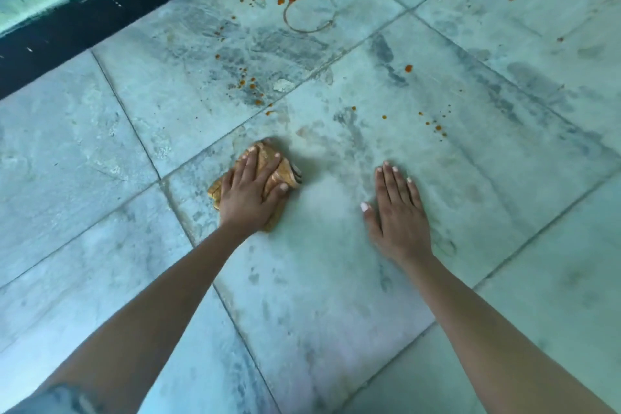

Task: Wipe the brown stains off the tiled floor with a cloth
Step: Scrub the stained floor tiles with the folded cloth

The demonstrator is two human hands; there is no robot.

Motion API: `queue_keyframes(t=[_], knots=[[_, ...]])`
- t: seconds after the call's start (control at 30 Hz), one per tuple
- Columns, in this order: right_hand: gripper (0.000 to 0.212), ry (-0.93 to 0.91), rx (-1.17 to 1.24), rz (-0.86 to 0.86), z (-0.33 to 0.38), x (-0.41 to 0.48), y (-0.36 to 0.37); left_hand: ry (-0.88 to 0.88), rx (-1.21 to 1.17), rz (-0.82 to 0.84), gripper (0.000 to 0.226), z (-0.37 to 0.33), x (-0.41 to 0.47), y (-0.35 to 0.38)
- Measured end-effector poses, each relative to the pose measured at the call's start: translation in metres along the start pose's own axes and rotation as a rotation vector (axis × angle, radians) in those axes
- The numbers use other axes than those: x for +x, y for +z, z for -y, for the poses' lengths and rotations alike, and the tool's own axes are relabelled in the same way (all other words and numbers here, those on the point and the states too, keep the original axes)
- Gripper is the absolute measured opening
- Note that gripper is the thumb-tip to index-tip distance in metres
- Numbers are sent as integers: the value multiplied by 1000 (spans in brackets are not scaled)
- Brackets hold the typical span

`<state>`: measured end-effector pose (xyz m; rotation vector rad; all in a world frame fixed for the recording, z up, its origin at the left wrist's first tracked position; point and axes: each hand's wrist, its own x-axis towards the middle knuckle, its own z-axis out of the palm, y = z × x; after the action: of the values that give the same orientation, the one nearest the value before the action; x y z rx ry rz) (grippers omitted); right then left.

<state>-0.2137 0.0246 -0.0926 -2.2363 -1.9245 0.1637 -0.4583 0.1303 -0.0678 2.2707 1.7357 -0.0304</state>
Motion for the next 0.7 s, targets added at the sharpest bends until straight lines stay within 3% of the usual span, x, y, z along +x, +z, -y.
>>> queue_keyframes(t=[0.07, 0.13, 0.23, 0.37, 0.47, 0.57, 0.7], knots=[[65, -3, -3, 0, 0, 1, 1, -170, -50, -6, 58, -4, 34, -8], [65, -3, -6, 8, -1, 1, 2, -227, -91, 7, 56, -23, 70, -13], [66, -8, -7, 2, -1, 2, 2, -113, -71, 38, 55, -53, 91, -13], [66, -4, 12, -20, 0, 1, 1, 203, -26, 9, 62, -38, 31, -2], [66, -2, 9, -23, 0, 1, 1, 98, -63, -33, 70, 1, 14, -5], [66, -8, 3, -19, 0, 1, 3, -78, -95, -44, 61, -1, 62, -13], [67, -7, -14, -6, -1, 3, 4, -20, -72, 20, 56, -47, 122, -22]])
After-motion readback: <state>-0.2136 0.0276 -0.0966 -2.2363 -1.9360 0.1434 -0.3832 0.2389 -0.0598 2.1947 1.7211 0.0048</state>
